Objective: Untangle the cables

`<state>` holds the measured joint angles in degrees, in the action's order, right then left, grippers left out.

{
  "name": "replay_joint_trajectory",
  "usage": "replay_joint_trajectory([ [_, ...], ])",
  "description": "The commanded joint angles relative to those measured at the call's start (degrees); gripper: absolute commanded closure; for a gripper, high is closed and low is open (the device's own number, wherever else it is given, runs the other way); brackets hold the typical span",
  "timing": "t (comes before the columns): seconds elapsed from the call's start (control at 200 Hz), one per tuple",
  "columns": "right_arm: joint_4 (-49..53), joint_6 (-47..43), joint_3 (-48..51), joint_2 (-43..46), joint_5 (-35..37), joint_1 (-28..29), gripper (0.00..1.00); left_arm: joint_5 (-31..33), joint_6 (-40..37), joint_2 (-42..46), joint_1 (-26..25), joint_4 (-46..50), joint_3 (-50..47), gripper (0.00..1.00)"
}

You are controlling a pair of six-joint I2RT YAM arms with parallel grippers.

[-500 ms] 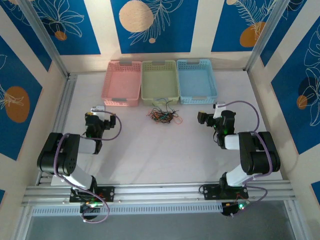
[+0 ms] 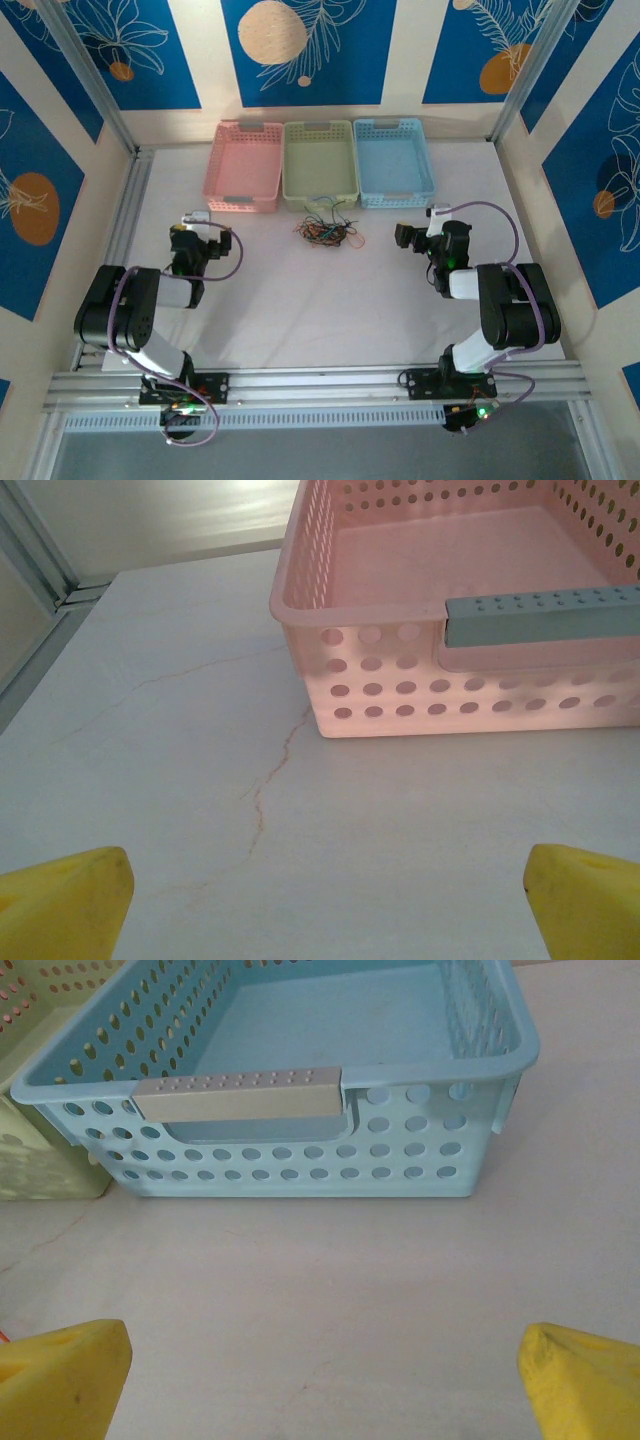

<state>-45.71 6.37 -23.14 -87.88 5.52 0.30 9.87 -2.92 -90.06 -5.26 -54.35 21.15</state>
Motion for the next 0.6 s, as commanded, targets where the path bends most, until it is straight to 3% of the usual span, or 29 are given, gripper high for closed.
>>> replay_joint_trajectory([
  [0.0, -0.5, -0.8, -0.7, 0.6, -0.9, -0.3, 0.01, -0.3, 0.7, 0.6, 0.1, -0.3, -0.2, 0.0],
  [0.595, -0.2, -0.6, -0.9, 0.6, -1.3, -0.5, 0.01, -0.7, 0.8, 0.5, 0.1, 0.0, 0.0, 0.0],
])
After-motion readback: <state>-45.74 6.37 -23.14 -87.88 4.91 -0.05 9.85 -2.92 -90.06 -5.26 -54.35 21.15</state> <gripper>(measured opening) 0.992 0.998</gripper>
